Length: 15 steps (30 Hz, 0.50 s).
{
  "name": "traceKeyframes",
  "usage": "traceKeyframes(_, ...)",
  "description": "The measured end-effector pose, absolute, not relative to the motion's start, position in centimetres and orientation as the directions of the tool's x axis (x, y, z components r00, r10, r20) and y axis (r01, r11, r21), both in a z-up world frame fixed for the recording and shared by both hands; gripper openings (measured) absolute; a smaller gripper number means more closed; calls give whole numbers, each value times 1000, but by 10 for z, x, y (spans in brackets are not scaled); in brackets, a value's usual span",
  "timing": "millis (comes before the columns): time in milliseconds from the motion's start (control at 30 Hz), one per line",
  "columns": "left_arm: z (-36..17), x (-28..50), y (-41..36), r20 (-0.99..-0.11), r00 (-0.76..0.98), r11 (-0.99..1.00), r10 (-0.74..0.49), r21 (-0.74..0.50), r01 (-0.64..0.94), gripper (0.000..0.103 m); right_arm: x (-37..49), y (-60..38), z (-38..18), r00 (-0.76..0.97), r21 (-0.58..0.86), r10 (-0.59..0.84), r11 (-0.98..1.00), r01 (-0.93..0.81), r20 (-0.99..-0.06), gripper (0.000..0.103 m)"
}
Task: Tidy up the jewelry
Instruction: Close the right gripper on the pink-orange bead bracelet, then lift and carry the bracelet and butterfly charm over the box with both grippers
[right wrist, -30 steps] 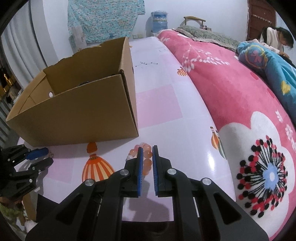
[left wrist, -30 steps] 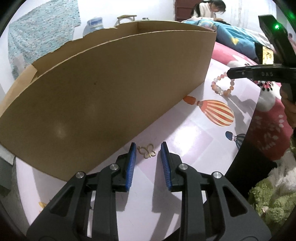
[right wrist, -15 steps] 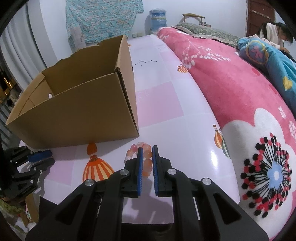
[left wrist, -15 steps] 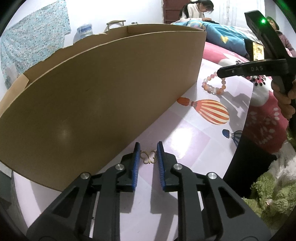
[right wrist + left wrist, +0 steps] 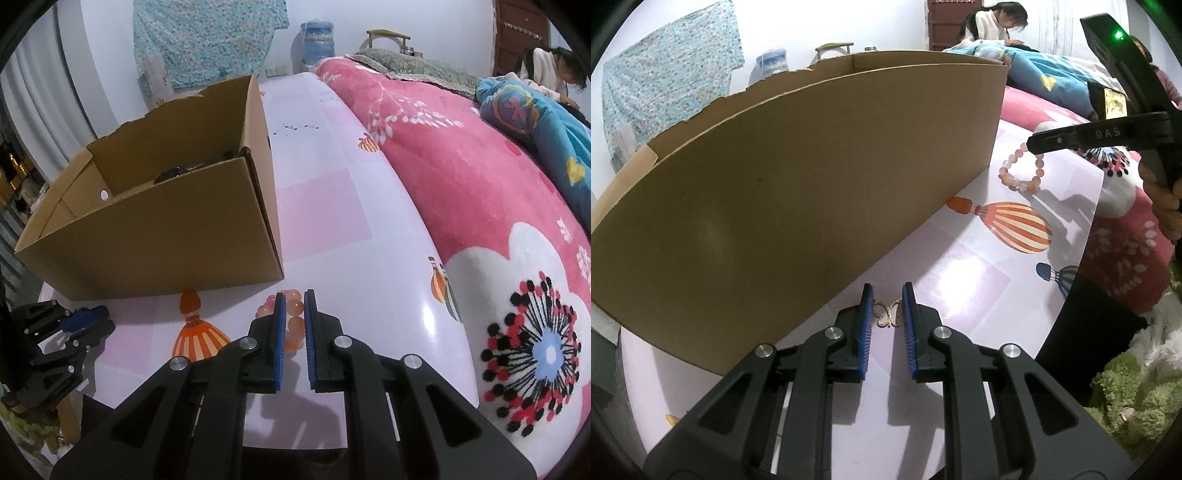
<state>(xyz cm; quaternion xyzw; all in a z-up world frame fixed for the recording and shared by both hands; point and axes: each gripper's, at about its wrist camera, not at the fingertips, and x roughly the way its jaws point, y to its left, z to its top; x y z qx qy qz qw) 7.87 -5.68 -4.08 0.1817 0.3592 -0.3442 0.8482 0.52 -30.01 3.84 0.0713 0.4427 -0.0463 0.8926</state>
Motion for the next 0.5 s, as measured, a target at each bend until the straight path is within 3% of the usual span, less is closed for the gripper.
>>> traceKeyframes(500,-25,63,-47,-715,523,719,-464,41,694,15,-5,-294,62,659,73,-35,988,137,-751,10)
